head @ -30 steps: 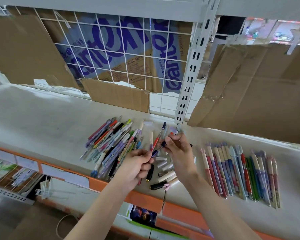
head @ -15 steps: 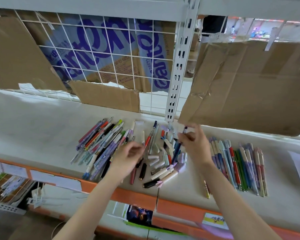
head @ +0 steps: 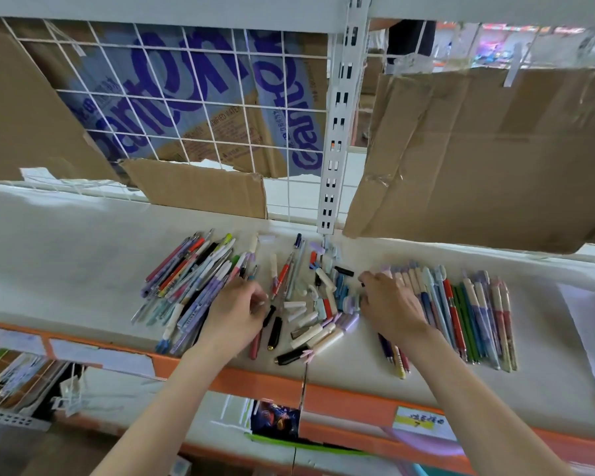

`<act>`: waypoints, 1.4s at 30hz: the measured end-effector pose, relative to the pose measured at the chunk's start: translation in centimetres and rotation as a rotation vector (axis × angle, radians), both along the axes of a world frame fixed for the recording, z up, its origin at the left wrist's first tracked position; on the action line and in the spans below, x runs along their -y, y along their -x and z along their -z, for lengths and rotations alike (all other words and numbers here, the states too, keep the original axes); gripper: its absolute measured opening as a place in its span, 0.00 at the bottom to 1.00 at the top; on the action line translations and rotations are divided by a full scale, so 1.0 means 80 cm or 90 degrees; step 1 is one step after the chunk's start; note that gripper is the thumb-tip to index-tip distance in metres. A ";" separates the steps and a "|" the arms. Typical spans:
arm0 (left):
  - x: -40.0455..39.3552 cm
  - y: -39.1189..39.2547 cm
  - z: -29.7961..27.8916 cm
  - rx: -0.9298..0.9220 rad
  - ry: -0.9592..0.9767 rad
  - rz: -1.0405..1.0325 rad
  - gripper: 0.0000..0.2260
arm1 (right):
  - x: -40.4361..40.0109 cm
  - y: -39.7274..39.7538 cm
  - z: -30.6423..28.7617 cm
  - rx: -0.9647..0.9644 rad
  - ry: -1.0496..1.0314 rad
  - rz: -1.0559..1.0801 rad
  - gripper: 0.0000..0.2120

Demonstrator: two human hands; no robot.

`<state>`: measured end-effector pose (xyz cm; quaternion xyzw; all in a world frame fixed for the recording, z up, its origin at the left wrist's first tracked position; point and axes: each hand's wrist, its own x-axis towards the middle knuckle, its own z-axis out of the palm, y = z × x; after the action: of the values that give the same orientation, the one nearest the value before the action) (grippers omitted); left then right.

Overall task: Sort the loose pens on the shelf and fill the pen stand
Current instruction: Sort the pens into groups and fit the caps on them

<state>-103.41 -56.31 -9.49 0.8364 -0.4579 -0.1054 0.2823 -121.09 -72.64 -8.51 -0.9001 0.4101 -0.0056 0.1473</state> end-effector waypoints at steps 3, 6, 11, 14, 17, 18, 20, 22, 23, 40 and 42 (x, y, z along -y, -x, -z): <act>0.001 -0.001 0.008 0.040 -0.027 0.003 0.05 | 0.002 0.005 -0.002 -0.043 0.020 0.001 0.11; 0.014 0.000 0.008 0.109 -0.009 -0.010 0.06 | 0.005 0.007 -0.006 -0.079 0.029 0.007 0.12; 0.058 -0.003 0.004 0.222 0.017 -0.005 0.09 | 0.005 -0.034 -0.017 0.103 0.019 -0.018 0.08; 0.074 -0.006 0.004 0.263 -0.054 0.003 0.11 | 0.012 -0.084 -0.015 0.164 -0.007 -0.006 0.09; 0.079 -0.010 0.003 0.253 -0.123 -0.013 0.11 | 0.016 -0.120 -0.010 0.095 -0.022 0.037 0.11; 0.078 -0.011 0.004 0.246 -0.137 -0.018 0.11 | 0.015 -0.126 -0.008 0.060 -0.019 0.055 0.11; 0.074 -0.012 0.003 0.233 -0.145 -0.020 0.11 | 0.013 -0.132 -0.003 0.013 -0.011 0.073 0.09; 0.065 -0.013 0.005 0.204 -0.106 -0.023 0.12 | 0.013 -0.131 0.001 0.027 -0.028 0.077 0.06; 0.059 -0.014 0.005 0.175 -0.057 -0.030 0.12 | 0.014 -0.128 0.002 0.070 -0.065 0.080 0.06; -0.005 -0.007 -0.014 -0.195 0.176 -0.004 0.04 | -0.001 -0.066 -0.021 0.609 -0.603 0.010 0.07; -0.006 -0.006 -0.015 -0.191 0.177 -0.006 0.03 | -0.002 -0.066 -0.022 0.631 -0.627 0.038 0.07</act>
<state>-102.94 -55.87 -8.33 0.7664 -0.4170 -0.1633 0.4604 -115.77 -72.45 -6.71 -0.6079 0.2739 -0.2333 0.7078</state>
